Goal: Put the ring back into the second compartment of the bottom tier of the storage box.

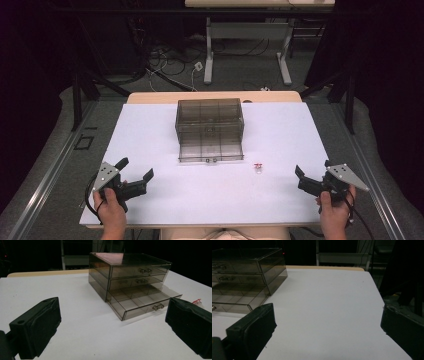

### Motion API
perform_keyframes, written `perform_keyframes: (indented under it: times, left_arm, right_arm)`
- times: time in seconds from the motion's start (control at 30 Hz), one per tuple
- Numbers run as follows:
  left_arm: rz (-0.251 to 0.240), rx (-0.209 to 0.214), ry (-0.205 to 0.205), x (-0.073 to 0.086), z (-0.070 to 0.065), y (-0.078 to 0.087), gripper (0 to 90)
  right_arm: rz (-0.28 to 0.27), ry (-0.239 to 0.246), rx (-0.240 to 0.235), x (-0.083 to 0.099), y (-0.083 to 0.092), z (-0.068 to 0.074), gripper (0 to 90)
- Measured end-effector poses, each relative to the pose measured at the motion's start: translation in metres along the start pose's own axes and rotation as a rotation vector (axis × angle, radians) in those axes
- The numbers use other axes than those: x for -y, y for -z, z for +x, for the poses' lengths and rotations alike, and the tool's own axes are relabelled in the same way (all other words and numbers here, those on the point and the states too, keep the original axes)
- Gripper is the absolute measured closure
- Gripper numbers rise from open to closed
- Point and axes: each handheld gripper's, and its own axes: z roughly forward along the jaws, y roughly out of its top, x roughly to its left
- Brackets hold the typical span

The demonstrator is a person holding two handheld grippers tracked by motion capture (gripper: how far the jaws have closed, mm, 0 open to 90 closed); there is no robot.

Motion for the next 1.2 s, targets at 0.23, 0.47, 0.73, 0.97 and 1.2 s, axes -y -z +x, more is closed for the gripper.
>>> perform_keyframes:
  times: [0.23, 0.47, 0.73, 0.97, 1.2]
  left_arm:
    - [0.010, -0.012, 0.009, 0.003, 0.000, -0.001, 0.3]
    - [0.004, -0.016, 0.030, 0.005, 0.000, 0.002, 0.3]
    - [0.005, -0.025, 0.016, 0.005, -0.002, 0.003, 0.3]
    - [0.022, -0.019, 0.011, 0.006, -0.003, 0.001, 0.3]
    - [0.020, -0.025, 0.016, 0.007, -0.004, 0.002, 0.3]
  right_arm:
    - [0.026, -0.023, -0.031, 0.001, -0.012, 0.001, 0.0]
    - [0.039, 0.035, -0.064, 0.000, -0.018, 0.015, 7.5]
    - [0.033, 0.055, -0.093, 0.002, -0.023, 0.024, 20.2]
    - [0.062, 0.066, -0.119, -0.002, -0.033, 0.031, 23.8]
    - [0.093, 0.086, -0.136, -0.007, -0.041, 0.042, 23.5]
